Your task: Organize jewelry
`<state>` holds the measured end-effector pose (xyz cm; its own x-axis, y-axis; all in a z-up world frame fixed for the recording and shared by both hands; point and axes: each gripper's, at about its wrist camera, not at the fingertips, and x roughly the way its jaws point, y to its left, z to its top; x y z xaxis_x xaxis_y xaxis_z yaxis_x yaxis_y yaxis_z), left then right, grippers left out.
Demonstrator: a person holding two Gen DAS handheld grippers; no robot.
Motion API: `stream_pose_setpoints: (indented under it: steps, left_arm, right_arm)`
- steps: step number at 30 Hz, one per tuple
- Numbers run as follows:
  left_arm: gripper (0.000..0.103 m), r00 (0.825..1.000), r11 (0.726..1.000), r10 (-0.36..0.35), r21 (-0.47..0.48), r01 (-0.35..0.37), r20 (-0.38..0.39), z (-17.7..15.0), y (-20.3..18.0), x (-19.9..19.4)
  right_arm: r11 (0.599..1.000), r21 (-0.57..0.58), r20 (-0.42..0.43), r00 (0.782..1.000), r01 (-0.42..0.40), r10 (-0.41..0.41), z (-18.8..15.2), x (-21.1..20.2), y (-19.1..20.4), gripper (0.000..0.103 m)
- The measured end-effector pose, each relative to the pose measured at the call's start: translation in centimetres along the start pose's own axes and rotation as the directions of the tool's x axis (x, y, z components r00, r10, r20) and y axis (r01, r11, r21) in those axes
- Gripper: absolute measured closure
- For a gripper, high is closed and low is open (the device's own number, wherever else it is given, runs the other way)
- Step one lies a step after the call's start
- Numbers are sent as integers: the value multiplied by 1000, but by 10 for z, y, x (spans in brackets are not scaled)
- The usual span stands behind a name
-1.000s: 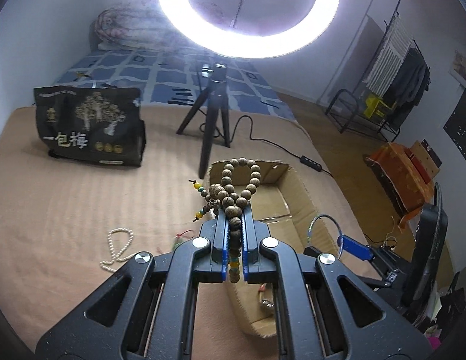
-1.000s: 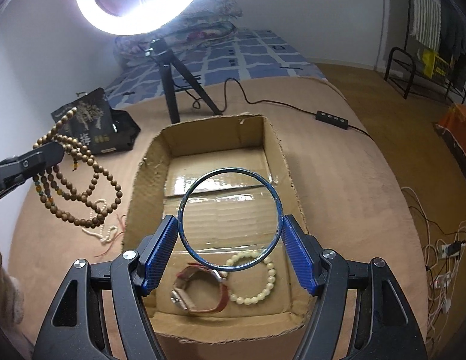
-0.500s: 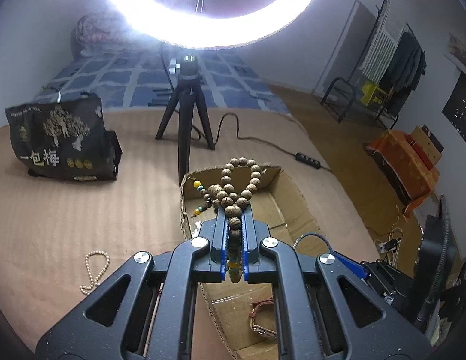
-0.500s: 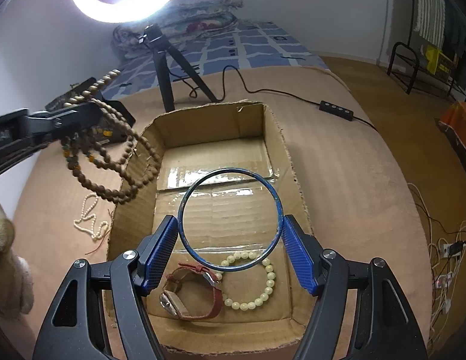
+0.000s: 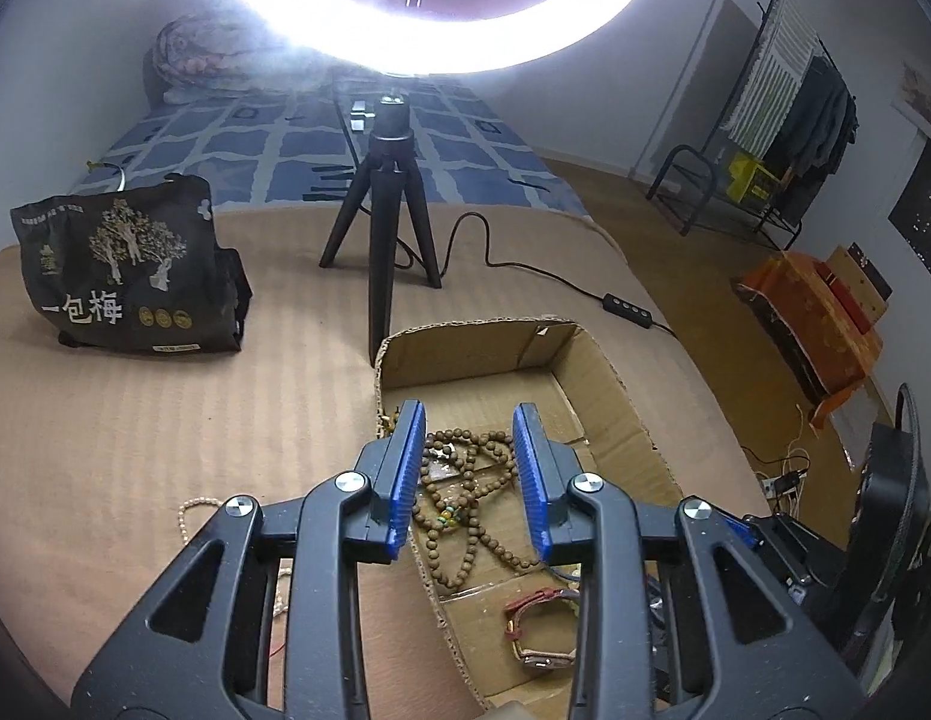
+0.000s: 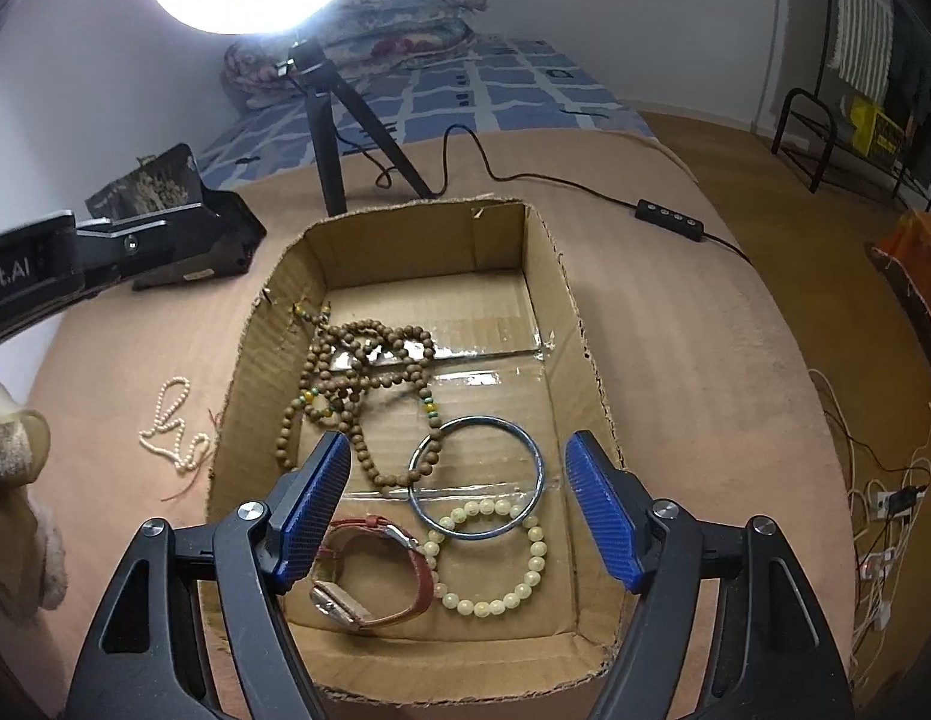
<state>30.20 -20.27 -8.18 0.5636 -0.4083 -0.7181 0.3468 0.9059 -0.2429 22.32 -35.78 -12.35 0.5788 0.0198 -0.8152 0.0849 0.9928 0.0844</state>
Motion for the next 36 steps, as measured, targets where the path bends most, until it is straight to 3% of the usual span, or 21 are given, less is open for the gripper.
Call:
stream_pose_setpoints:
  steps: [10,20,29,36]
  left_arm:
    - [73,998,999,52,17,-52,22,-2,9,-29]
    - [73,989,991,137,-18,-136,48,-12,57,-75]
    - [73,978,978,201,-73,-197,52,-33,111,-114]
    - [73,972,972,232,-59,-229,34,-52,132,-129]
  right_arm:
    - [999,-31,40,999,22,-21,4,-29,12,29]
    - [999,-48,106,994,20,-15,8,-63,29,29]
    - [997,-67,127,991,-43,52,6,-77,56,29]
    - [991,-73,114,986,-116,124,0,-76,74,29]
